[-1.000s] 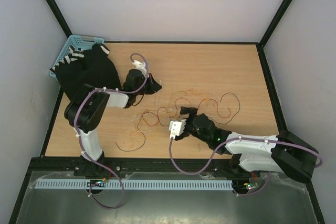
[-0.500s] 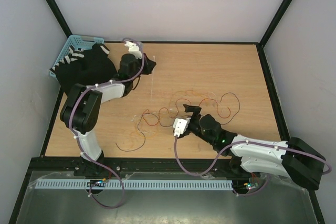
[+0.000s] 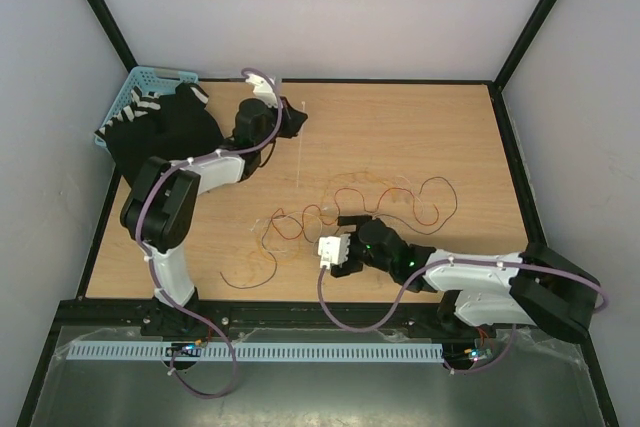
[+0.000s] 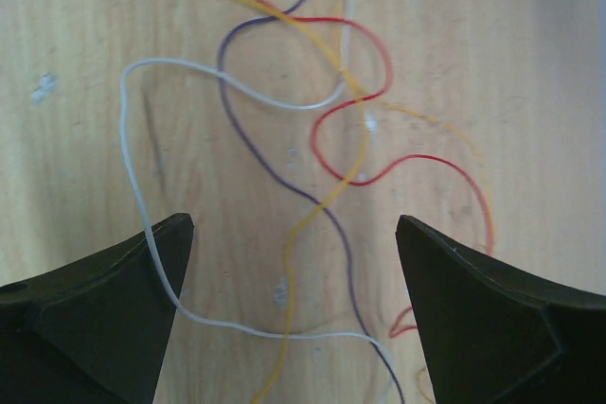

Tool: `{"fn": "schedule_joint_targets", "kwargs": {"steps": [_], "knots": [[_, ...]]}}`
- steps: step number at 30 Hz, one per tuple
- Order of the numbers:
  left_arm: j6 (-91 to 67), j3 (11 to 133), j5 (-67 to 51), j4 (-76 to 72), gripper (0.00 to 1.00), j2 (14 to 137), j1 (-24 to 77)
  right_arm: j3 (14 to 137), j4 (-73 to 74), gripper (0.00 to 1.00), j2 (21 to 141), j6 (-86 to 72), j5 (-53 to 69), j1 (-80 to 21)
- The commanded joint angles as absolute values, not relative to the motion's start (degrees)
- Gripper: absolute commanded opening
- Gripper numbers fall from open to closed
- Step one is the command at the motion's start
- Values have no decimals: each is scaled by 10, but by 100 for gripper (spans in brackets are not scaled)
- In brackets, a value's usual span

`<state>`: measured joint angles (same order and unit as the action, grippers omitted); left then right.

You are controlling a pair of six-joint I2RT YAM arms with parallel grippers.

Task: Zip-tie the wires
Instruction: Tie the cable at the center of the board.

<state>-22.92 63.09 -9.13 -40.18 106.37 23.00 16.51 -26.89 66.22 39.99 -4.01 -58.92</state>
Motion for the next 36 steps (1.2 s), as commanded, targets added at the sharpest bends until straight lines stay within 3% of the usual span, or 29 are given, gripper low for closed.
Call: {"fn": "schedule_joint_targets", "kwargs": {"steps": [1,14,19,29,36], "knots": [[-242,646,-110,-425,0,1076,235,210,-189,99,690,403,10,-597],[-282,663,-112,-495,0,1137,256,283,7,99,653,372,102,-606],[-273,679,-114,-509,0,1158,269,279,-15,99,598,327,123,-606],[-301,609,-93,-602,0,1168,288,243,-69,99,438,242,41,-606],[-289,538,-90,-623,0,1143,301,287,-7,99,463,106,-6,-606]]}}
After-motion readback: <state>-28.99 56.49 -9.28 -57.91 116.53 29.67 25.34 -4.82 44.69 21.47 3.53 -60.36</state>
